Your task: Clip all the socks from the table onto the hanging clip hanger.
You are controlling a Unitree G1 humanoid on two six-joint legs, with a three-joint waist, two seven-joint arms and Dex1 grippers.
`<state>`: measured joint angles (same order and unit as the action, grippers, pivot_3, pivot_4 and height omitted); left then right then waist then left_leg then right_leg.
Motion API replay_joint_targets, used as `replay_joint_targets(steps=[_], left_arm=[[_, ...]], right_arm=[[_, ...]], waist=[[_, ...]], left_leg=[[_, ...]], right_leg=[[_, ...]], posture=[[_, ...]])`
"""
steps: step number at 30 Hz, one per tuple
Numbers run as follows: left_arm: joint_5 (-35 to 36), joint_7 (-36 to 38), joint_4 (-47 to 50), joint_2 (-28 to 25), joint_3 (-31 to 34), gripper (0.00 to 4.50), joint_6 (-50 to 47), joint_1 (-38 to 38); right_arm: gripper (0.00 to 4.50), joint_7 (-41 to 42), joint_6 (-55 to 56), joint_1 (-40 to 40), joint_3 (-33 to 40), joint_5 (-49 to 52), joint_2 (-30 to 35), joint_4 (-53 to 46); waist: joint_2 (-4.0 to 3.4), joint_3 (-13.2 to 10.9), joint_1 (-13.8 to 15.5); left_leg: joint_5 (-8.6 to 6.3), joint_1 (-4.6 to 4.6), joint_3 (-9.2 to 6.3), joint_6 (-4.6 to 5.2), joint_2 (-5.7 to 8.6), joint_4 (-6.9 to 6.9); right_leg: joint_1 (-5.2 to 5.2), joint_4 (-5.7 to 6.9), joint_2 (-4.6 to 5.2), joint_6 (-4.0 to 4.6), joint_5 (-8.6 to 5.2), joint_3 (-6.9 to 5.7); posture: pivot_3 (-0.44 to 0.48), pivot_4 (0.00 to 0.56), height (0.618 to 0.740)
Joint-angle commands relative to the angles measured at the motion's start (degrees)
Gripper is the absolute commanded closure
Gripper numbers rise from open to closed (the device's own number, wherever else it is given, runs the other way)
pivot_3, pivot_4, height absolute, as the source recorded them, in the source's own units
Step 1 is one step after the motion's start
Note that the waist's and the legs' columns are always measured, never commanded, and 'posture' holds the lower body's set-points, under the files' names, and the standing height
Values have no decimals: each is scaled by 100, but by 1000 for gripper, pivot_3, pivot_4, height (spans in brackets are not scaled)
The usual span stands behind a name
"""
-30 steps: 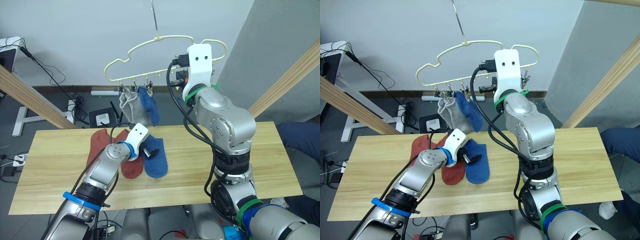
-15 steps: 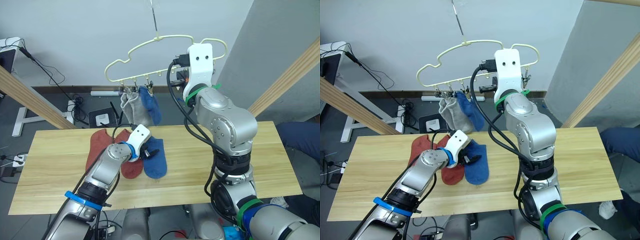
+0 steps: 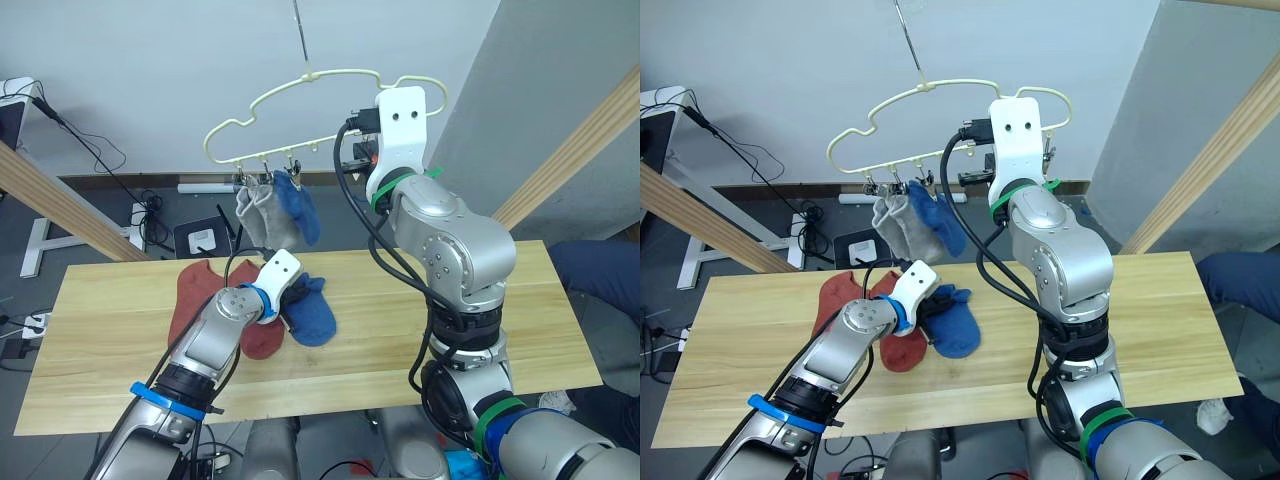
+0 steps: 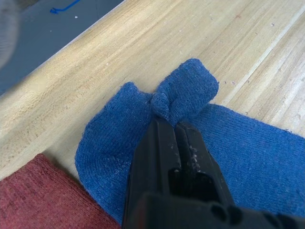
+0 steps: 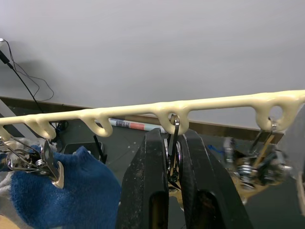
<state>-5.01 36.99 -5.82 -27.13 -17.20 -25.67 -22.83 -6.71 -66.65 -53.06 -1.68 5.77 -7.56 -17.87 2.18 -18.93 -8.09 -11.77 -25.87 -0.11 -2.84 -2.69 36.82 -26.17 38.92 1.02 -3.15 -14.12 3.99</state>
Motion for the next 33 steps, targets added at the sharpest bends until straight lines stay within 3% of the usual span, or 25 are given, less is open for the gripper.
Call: replay_joint_targets(steps=[1,13,33], left_arm=[[62,84,76,88,-14,4486,-31,155],[1611,150,1072,988,1005,4486,-875,-21],[2187,-644,1200,1720,1434,4486,-977,-853]], right_arm=[[4491,-6,18,-84,26,26,-93,-335],[4491,-1,-446,-246,257,101,-164,-342],[4491,90,-987,-430,434,238,-36,-382]], waist=[[0,0,0],[-3,-11,-3],[-13,-27,-44]], left_leg=[[0,0,0,0,0,0],[0,-3,0,0,1,-4],[0,-3,-1,0,3,-11]], right_leg=[[0,-1,0,0,0,0],[0,-7,0,-1,0,-1],[2,-18,-1,-2,-1,-2]], posture=[[-233,387,740],[-253,383,740],[-263,392,740]])
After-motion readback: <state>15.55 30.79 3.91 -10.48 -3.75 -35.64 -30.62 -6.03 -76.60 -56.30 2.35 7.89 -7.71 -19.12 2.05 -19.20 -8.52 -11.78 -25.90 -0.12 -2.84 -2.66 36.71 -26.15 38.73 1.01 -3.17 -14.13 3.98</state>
